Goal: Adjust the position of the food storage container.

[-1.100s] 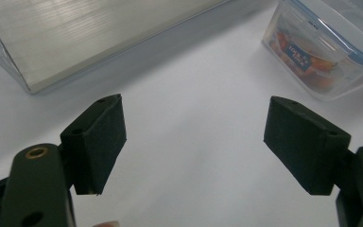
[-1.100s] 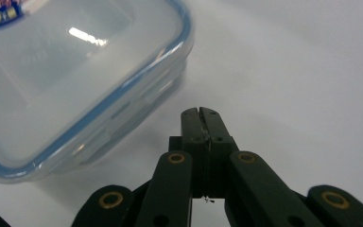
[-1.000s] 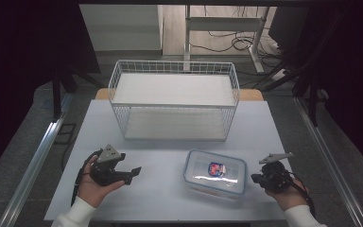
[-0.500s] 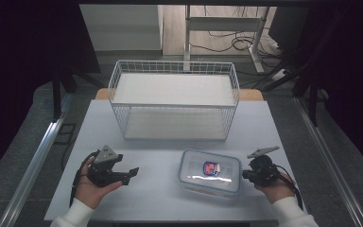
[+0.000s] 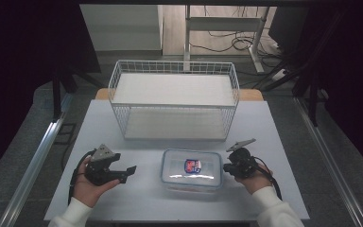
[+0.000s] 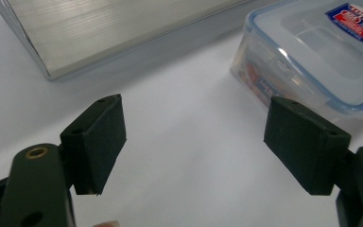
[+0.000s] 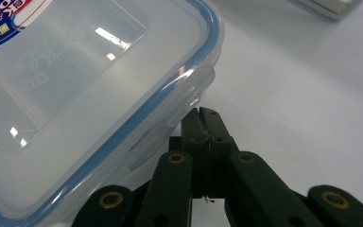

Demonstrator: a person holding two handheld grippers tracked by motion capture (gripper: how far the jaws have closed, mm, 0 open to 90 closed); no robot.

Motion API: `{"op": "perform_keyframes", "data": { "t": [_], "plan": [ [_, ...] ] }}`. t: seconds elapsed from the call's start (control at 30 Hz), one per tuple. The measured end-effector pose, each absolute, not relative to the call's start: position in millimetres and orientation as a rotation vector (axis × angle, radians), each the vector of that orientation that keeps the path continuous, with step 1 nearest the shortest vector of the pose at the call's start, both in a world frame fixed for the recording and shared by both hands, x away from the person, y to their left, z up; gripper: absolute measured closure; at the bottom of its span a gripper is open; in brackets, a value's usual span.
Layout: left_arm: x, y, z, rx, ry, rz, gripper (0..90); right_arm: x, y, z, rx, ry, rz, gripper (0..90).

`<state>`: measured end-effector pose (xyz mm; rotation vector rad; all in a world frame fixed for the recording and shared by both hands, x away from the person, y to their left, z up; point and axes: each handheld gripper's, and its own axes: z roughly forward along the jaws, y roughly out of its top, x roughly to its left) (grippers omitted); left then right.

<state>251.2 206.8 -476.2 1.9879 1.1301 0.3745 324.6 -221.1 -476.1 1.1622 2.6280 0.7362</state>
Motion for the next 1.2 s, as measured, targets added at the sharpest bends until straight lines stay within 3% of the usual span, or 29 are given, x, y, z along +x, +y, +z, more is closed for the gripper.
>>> {"op": "perform_keyframes", "data": {
  "t": [0.5,0.97,1.0,1.03,1.07,1.2],
  "plan": [
    [251.5,204.3,-478.8,2.002,1.132,0.372,21.5,334.3,-178.8,-480.7,1.088,2.663,0.793,88.8],
    [251.3,202.4,-481.8,2.006,1.133,0.367,21.5,326.2,-198.8,-468.7,1.096,2.601,0.896,87.5],
    [251.3,202.0,-482.1,2.009,1.133,0.368,21.5,324.0,-202.3,-467.2,1.101,2.592,0.922,85.4],
    [251.3,201.9,-482.1,2.009,1.133,0.368,21.5,319.3,-208.8,-464.3,1.111,2.566,0.976,74.7],
    [251.3,201.7,-482.1,2.007,1.134,0.369,21.5,319.3,-208.8,-464.3,1.111,2.566,0.976,74.7],
    [249.6,202.2,-483.6,2.01,1.138,0.376,21.4,312.2,-218.6,-459.5,1.169,2.47,1.099,40.8]
  ]
}}
